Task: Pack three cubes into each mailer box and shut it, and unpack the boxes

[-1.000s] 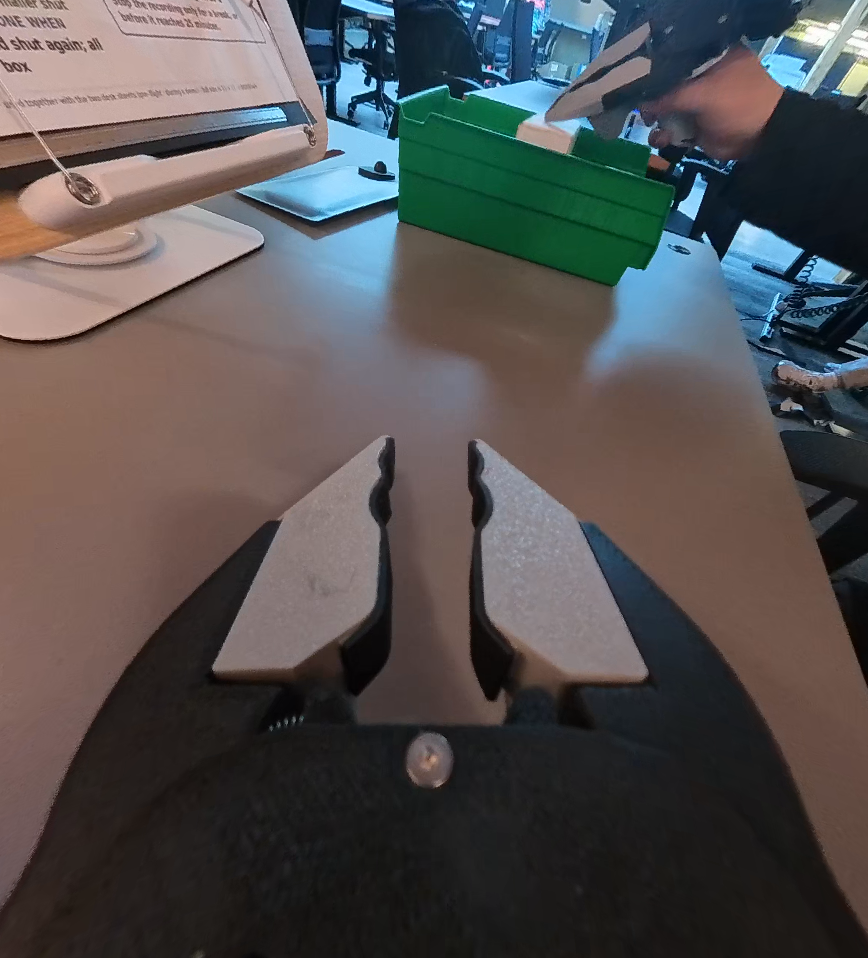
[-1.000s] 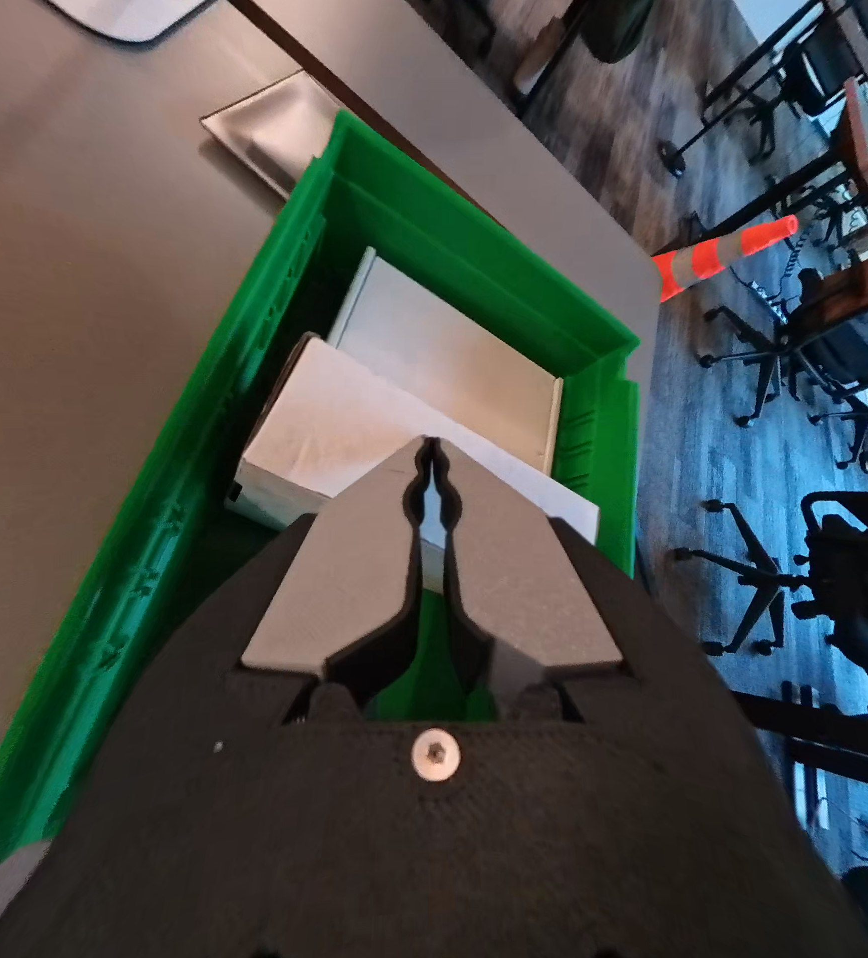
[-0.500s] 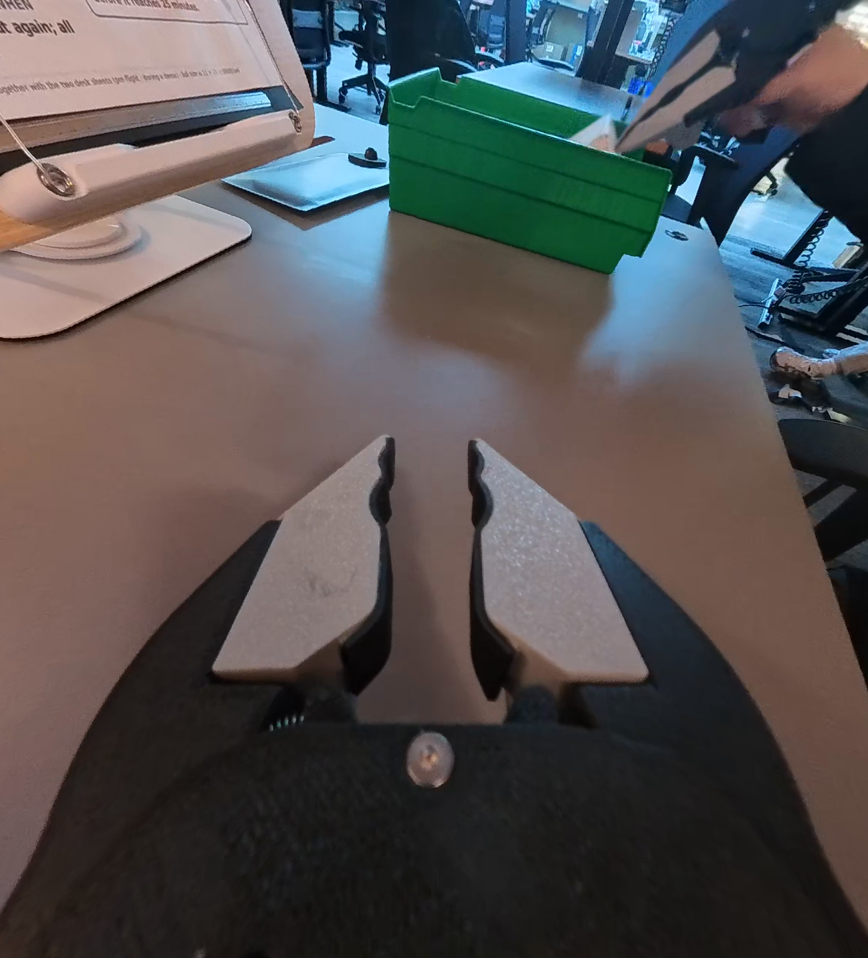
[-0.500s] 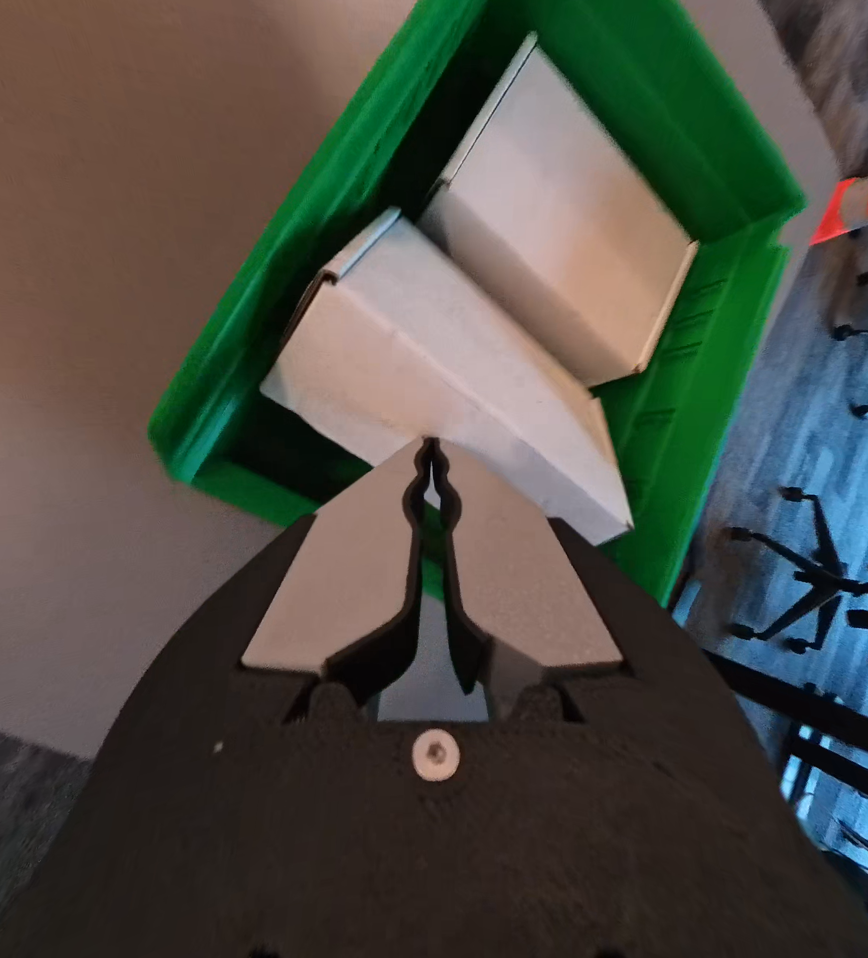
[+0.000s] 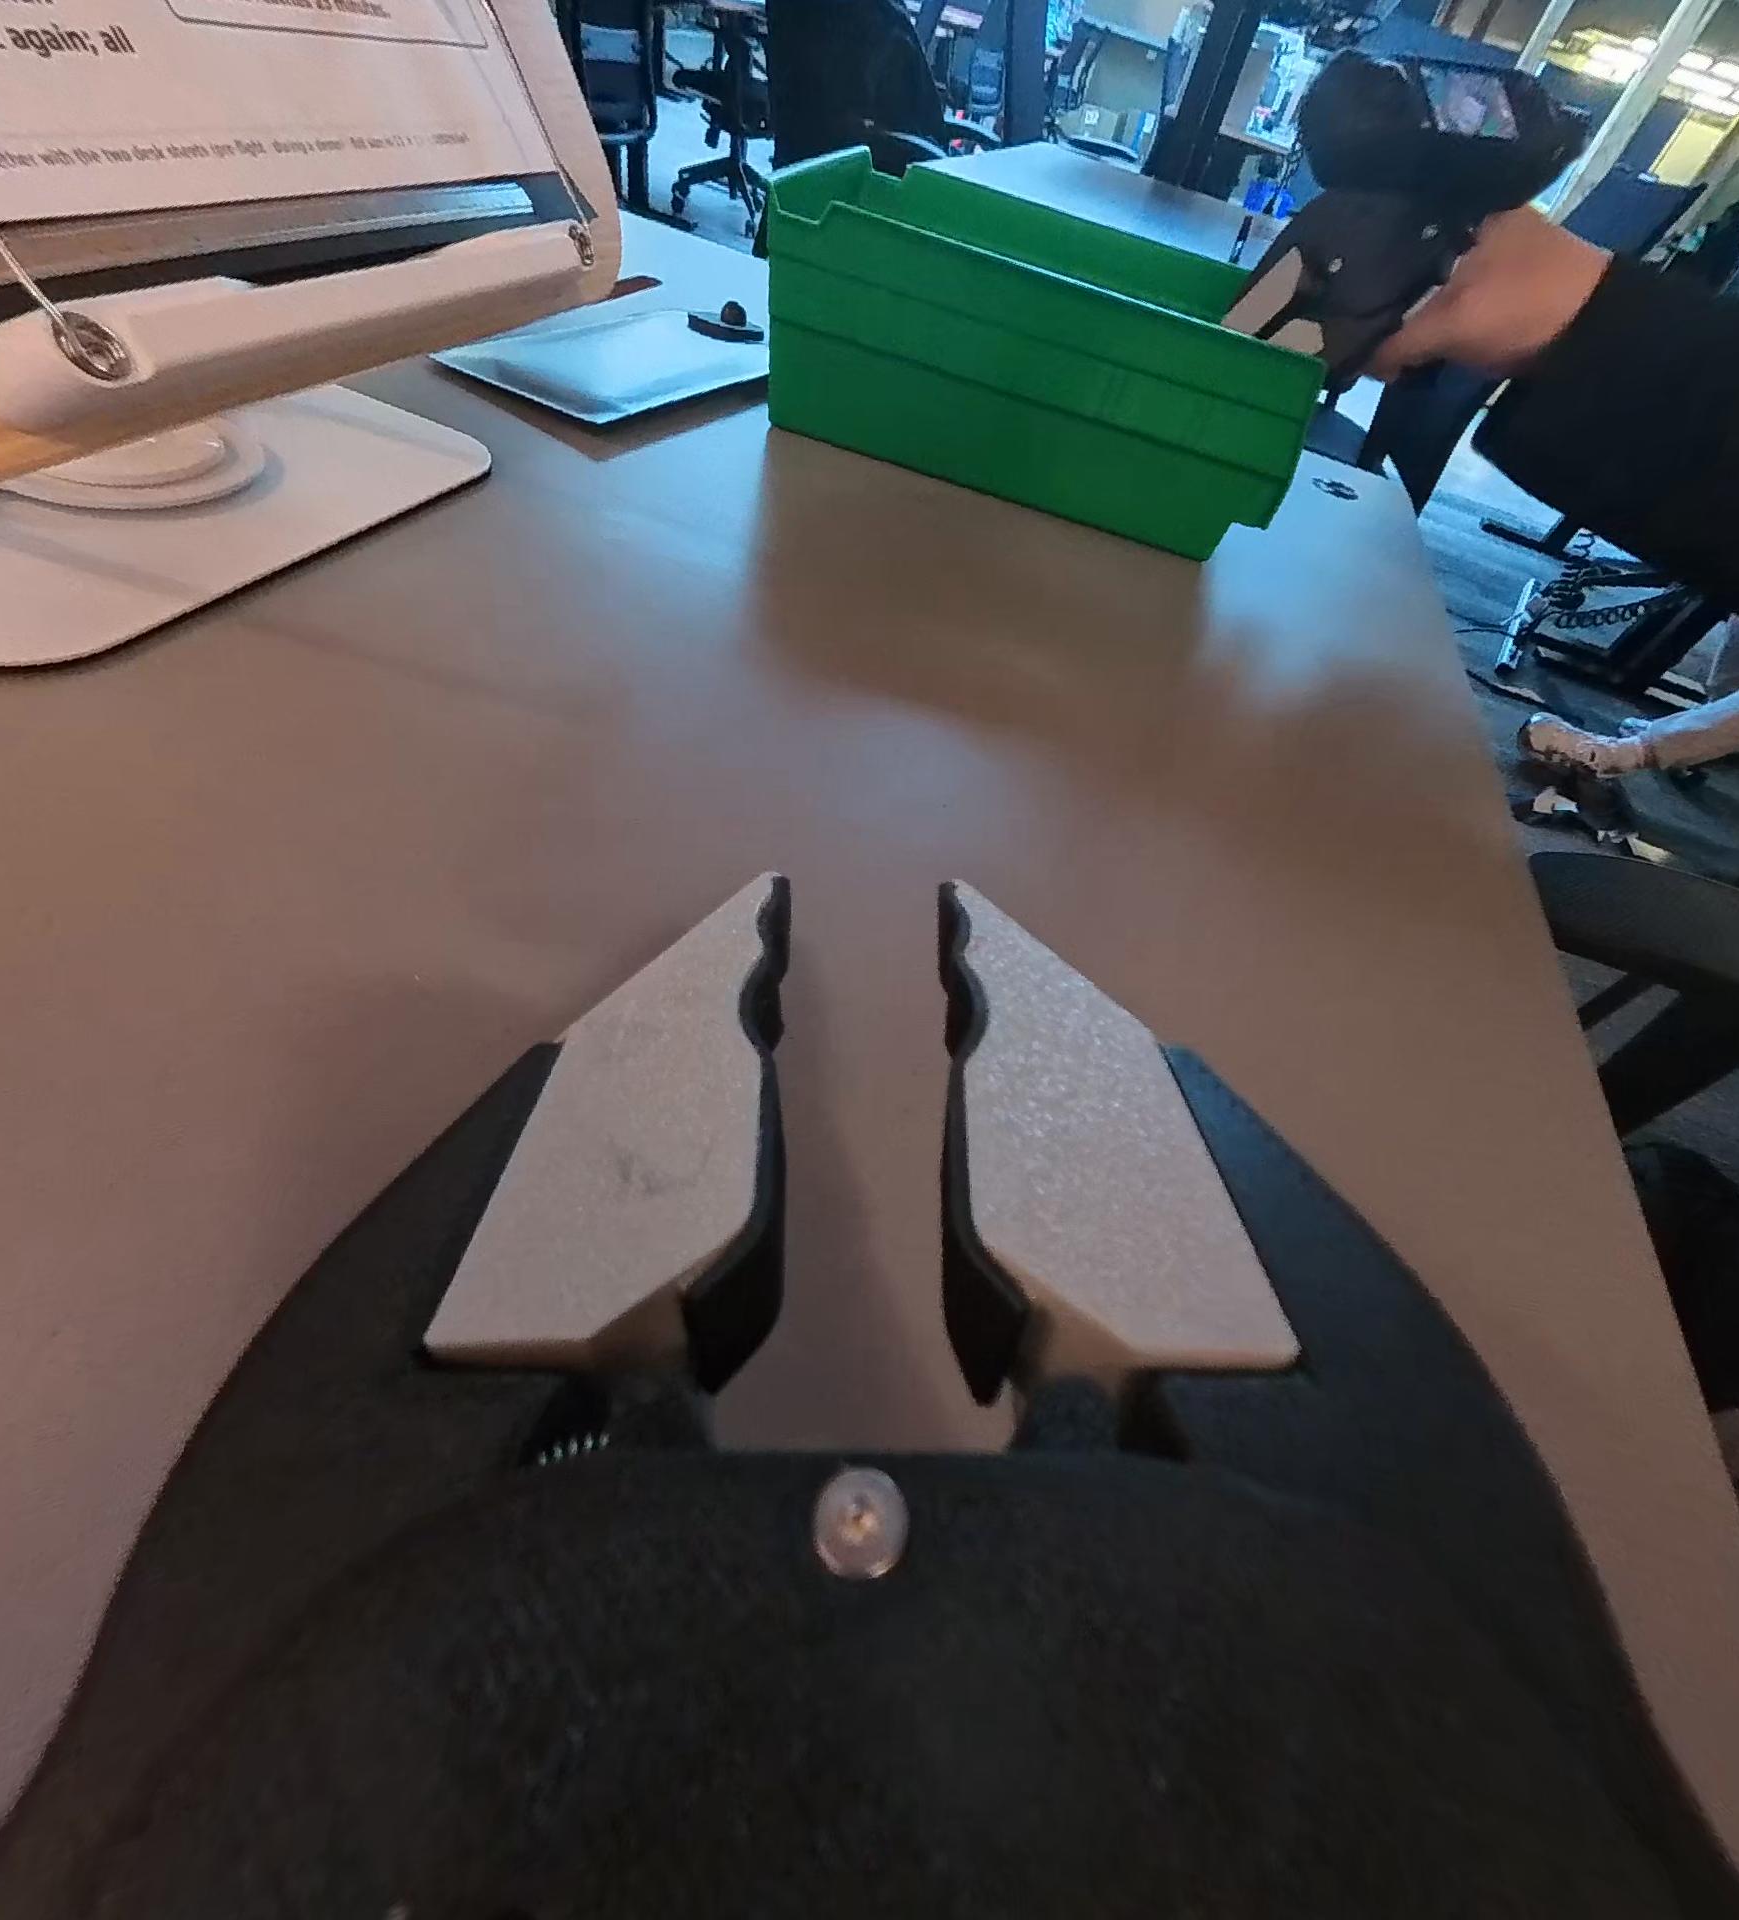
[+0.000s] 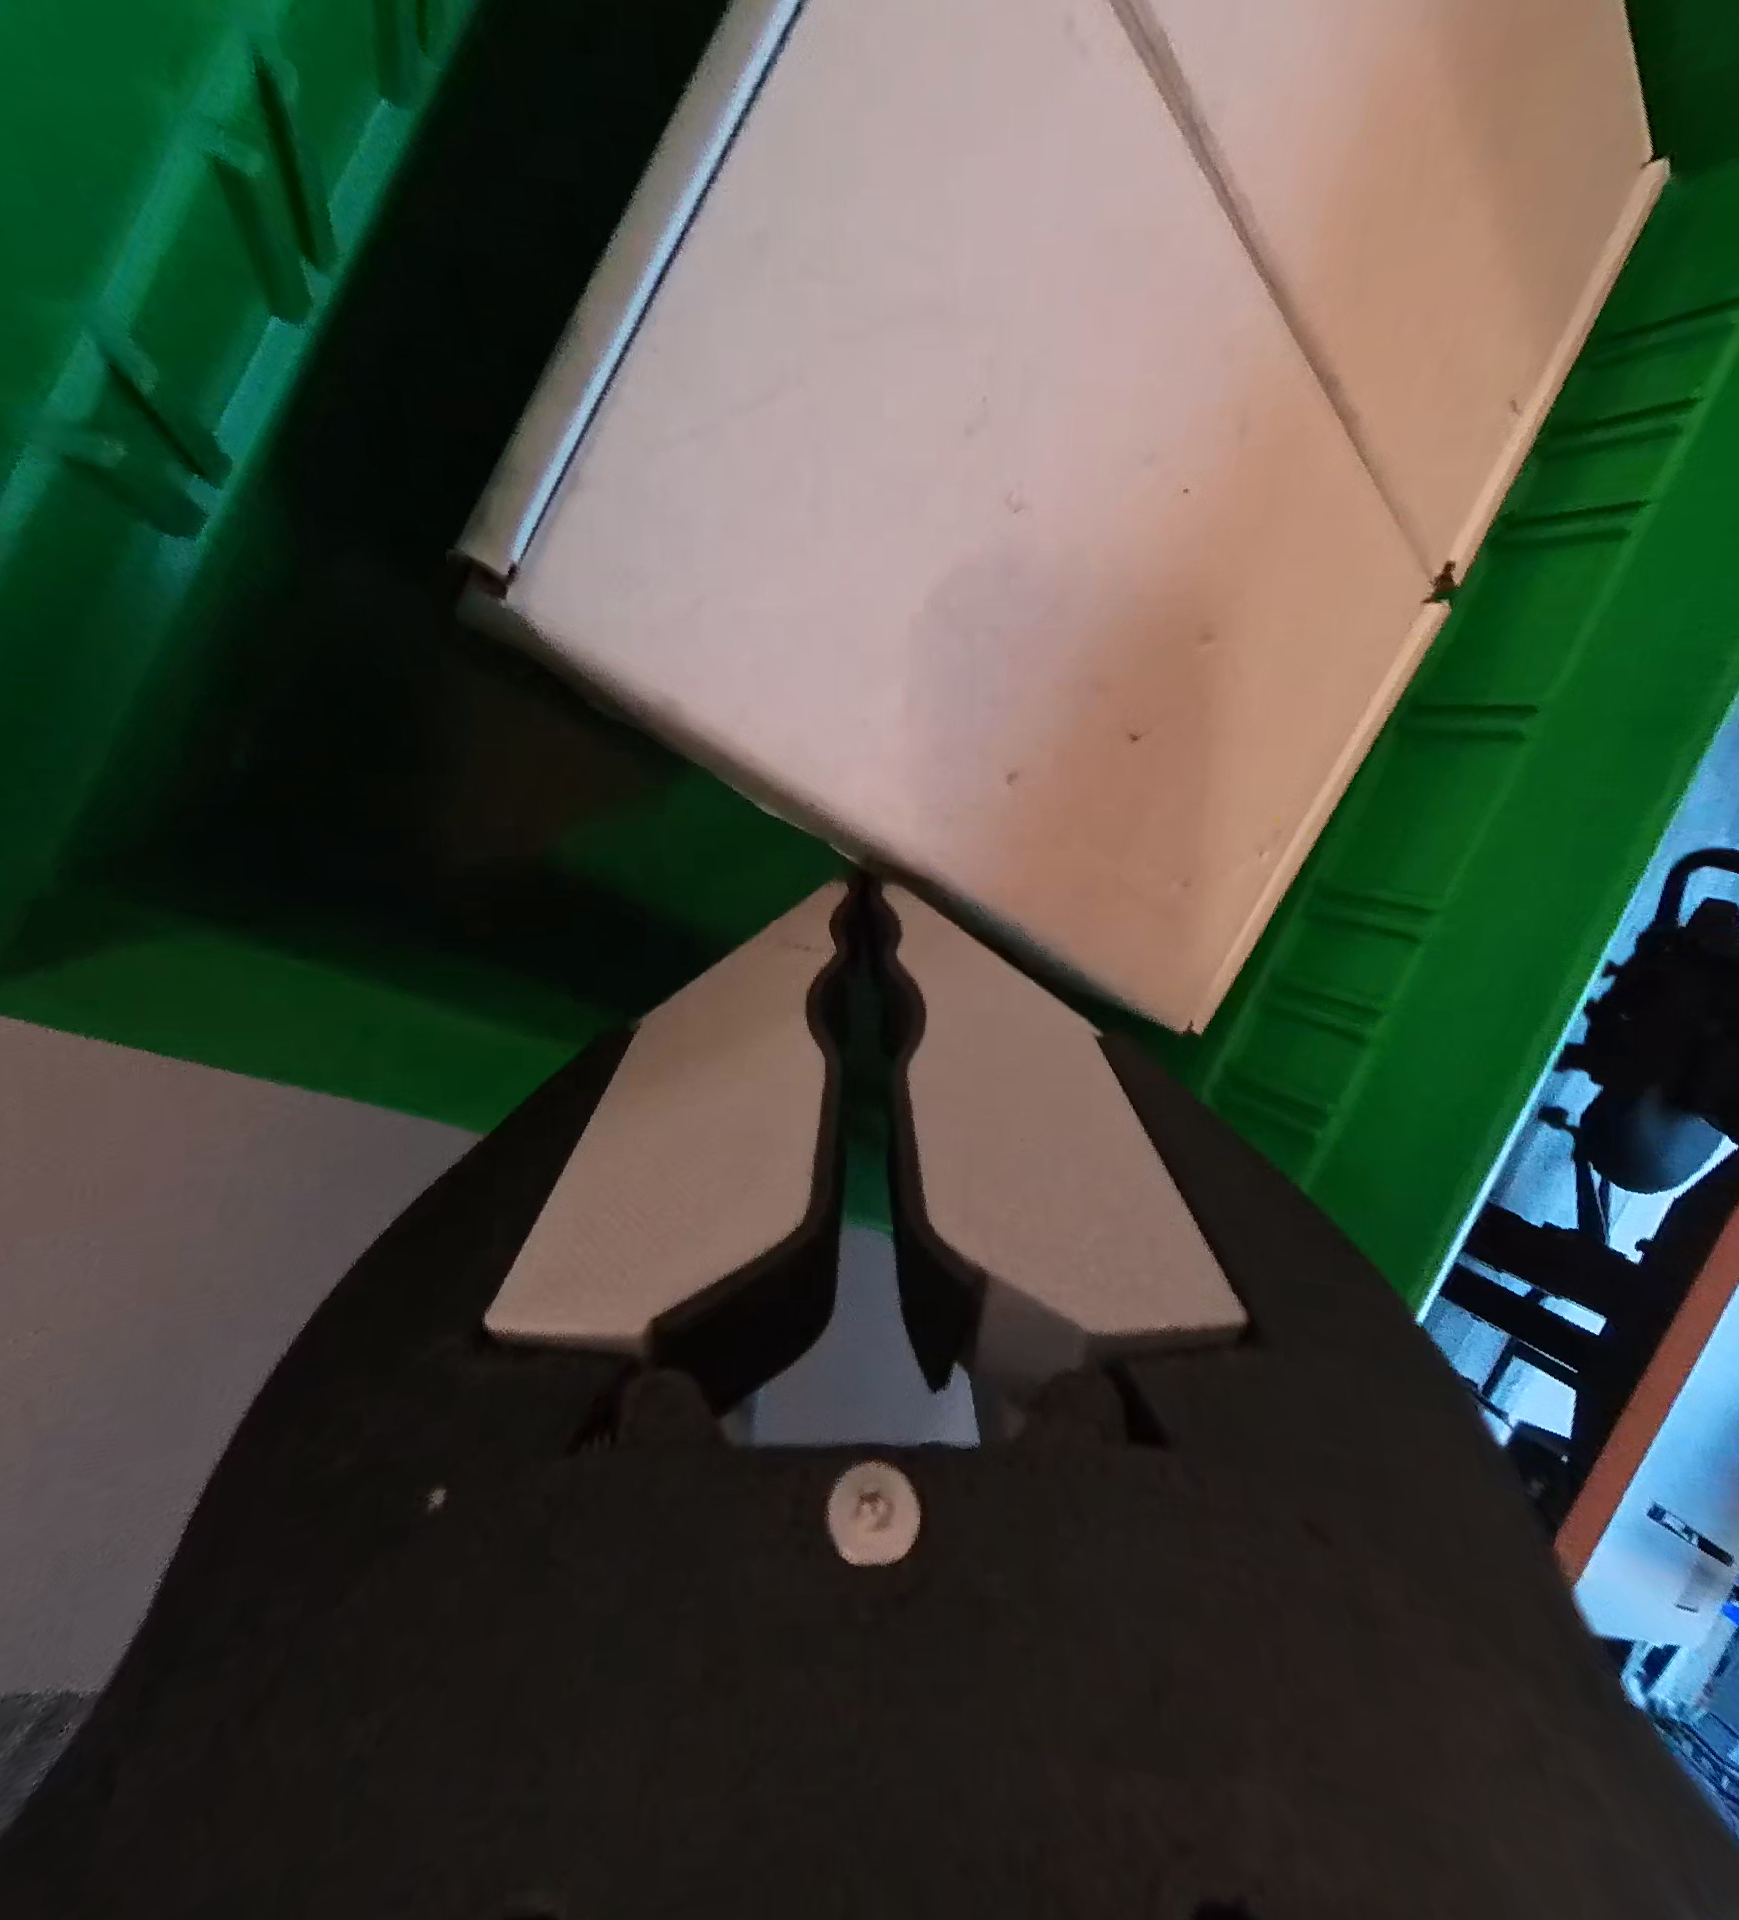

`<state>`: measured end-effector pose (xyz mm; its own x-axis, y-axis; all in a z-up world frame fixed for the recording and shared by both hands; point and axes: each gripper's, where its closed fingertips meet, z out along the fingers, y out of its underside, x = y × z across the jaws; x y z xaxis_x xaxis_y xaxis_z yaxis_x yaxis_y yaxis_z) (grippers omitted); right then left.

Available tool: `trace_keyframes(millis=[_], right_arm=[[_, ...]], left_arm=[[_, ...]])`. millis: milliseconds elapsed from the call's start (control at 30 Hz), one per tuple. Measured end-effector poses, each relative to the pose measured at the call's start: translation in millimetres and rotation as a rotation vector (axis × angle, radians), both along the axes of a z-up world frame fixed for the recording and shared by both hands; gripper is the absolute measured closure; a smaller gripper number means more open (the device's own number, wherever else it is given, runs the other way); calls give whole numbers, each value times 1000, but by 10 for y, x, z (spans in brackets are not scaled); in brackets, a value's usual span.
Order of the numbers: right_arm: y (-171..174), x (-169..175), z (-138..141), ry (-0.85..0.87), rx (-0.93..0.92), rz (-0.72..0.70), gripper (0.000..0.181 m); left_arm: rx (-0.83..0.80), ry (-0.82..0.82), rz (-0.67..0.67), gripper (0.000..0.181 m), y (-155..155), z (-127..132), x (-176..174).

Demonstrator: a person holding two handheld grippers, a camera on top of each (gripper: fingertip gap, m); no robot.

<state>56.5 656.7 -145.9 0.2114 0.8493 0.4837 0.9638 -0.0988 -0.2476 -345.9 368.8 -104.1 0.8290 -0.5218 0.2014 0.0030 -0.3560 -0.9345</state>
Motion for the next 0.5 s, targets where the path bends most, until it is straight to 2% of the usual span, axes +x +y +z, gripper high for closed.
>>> trace_keyframes(millis=[67,133,267,333,500], right_arm=[[-16,28,30,34,14,-12,181],[-69,15,88,150,17,-36,176],[-250,-50,245,509,2,-92,147],[-345,-38,272,637,-12,-107,130],[-574,-2,356,770,15,-113,113]], left_arm=[[1,5,-1,154,-1,-2,5],[1,21,6,150,5,-12,11],[7,58,42,139,50,-28,31],[20,77,67,133,84,-23,57],[56,168,137,132,86,17,145]])
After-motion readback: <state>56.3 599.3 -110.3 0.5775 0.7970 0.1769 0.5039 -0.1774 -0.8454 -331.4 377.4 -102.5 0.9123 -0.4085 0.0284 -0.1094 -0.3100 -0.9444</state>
